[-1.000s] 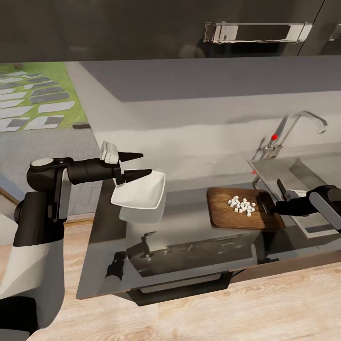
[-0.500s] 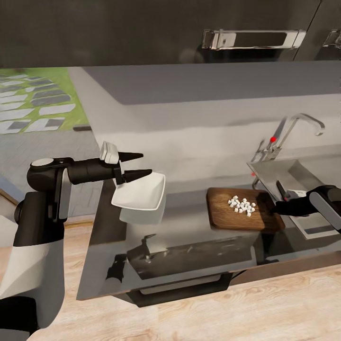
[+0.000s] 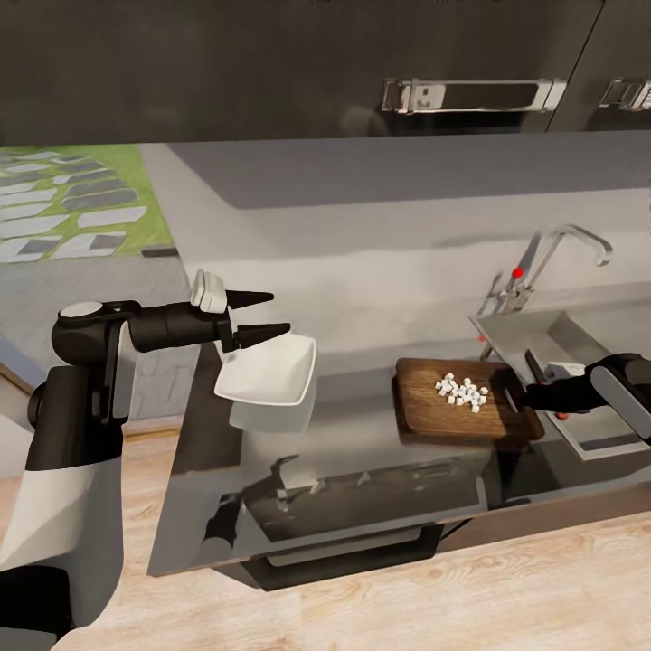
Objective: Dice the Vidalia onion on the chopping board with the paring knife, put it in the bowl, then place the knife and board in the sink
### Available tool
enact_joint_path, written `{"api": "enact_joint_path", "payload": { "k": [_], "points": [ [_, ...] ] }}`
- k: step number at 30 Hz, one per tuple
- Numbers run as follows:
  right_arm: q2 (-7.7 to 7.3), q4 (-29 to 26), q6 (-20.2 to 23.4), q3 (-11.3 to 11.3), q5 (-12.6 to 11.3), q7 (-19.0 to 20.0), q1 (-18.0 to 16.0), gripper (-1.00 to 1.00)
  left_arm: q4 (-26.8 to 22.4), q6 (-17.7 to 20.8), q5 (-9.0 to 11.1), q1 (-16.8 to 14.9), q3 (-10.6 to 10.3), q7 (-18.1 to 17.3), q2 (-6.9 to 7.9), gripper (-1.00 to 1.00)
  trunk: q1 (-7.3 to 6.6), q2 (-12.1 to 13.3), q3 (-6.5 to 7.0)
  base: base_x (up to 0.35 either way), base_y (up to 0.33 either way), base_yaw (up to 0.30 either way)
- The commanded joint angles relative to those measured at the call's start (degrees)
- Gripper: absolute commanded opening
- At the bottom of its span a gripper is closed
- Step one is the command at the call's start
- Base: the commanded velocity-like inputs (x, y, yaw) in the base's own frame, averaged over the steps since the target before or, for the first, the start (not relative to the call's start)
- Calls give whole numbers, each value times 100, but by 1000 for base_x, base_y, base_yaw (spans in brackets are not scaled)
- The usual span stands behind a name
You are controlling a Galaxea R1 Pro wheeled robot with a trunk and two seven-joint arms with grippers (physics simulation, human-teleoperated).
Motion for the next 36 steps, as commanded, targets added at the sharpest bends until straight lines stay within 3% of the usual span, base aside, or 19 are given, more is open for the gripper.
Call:
{"api": "enact_joint_path", "payload": {
  "k": [1,36],
  "points": [
    [-6,-2,10,20,51,59,-7,-100,-3,61,-28,-7,6,-41,-1,100,4,-11,-1,0,0,0],
    [-6,-2,11,20,51,59,-5,-100,-3,59,-28,-7,6,-34,-45,100,4,-11,316,0,0,0]
  ]
}}
